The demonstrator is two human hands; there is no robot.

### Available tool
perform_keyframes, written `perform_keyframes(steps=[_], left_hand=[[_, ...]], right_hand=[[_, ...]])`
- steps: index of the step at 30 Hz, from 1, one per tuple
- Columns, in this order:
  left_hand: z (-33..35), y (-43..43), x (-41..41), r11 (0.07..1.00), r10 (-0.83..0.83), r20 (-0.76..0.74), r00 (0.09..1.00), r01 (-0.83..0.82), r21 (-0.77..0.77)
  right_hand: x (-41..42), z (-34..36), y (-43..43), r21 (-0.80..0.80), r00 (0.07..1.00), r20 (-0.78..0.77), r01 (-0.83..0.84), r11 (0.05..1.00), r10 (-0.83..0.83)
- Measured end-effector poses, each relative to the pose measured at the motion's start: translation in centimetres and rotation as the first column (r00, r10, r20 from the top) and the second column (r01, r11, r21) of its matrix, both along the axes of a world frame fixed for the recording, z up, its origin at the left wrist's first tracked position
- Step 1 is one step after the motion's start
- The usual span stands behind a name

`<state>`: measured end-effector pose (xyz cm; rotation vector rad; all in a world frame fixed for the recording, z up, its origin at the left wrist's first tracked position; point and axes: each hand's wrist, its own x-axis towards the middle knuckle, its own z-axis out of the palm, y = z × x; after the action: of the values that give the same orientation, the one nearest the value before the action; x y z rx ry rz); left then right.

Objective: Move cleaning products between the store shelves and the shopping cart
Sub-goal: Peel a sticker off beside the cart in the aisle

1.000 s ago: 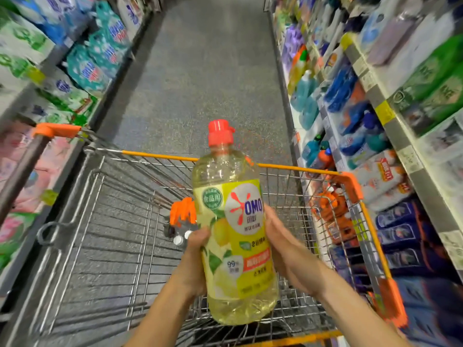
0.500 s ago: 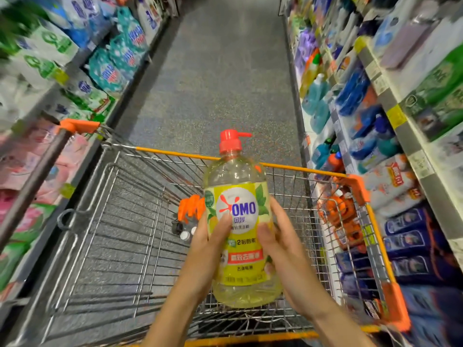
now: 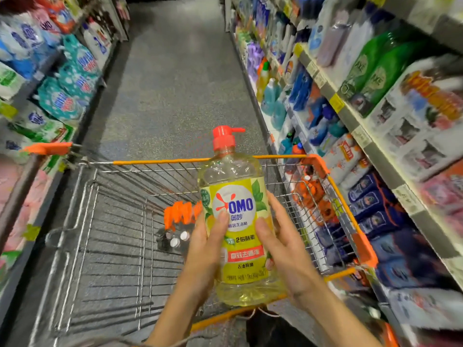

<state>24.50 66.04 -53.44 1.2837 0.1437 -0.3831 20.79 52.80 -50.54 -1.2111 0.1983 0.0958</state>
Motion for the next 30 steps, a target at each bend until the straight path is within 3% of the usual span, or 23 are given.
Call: perform_keyframes(steps=[6,13,21,30], left_hand=[[2.1,0.8,-4.4,0.973,-0.228,0.089,0.97,0.229,-0.007],[4.0,-0.4,-11.1,0.869,-0.491,0.117,0.863,0.495,-0.006],[7.1,-6.3,-23.0,0.606,-0.771,0.242,0.589,0.795,-0.006],[9.8,-10.6,-40.8,0.261,-0.908,0.349,0.231,0.965,0.04]], right_hand=[[-7.2,1.9,2.3,0.012,0.963,0.069,0.262,0.965,-0.262],[-17.9,4.5,4.4,-0.004,0.811,0.127,0.575,0.818,-0.57],[-32.2,6.5,3.4,-0.076,0.535,0.203,0.843,0.532,-0.82],[-50.6,8.8,4.9,-0.127,0.146,0.266,0.985,0.116,-0.953]])
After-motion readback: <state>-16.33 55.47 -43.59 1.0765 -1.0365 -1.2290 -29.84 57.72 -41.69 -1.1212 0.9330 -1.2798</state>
